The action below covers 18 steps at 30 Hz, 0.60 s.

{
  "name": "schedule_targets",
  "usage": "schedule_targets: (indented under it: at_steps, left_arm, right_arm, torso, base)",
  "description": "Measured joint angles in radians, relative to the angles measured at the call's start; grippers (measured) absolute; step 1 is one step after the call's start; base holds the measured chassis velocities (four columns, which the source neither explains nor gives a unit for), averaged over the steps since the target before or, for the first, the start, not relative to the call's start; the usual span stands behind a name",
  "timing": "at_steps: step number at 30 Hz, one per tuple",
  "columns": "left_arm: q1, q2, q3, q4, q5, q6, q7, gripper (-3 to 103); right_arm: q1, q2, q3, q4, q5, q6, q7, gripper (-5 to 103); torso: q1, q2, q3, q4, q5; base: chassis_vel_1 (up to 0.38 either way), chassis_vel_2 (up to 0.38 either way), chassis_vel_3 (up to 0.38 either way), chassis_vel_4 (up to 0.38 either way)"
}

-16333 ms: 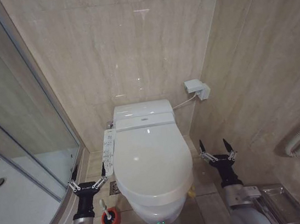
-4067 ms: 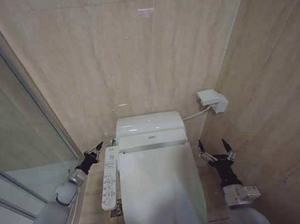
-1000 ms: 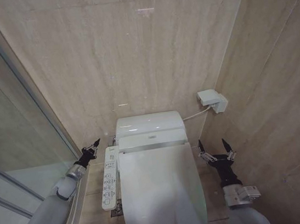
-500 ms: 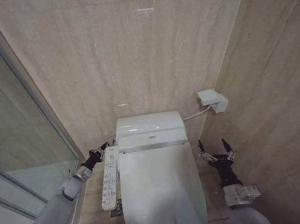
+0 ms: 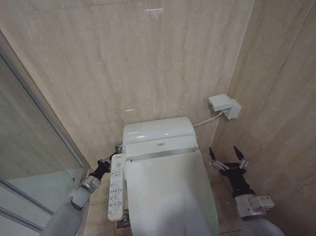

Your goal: Open the toilet lid, clean the toilet bowl with a toilet brush, close the toilet lid, and flush.

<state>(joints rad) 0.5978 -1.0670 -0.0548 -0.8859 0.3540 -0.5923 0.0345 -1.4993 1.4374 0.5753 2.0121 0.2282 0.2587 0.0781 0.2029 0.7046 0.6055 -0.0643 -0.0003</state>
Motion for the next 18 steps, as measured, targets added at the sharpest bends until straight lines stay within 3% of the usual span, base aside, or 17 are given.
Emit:
schedule_targets:
  at_steps: [3,18]
  left_arm:
    - [-0.013,-0.012,0.001,0.017,0.0,-0.004,0.0,0]
    - [-0.033,-0.028,0.003,0.043,0.002,-0.011,0.0,0]
  right_arm:
    - [0.0,0.0,0.0,0.0,0.0,0.0,0.0,100]
    - [0.0,0.0,0.0,0.0,0.0,0.0,0.0,100]
  torso:
    - [0.0,0.0,0.0,0.0011,0.0005]
    - [0.0,0.0,0.0,0.0005,0.0003]
  base:
    - [0.0,0.0,0.0,0.0]
    - [0.0,0.0,0.0,0.0]
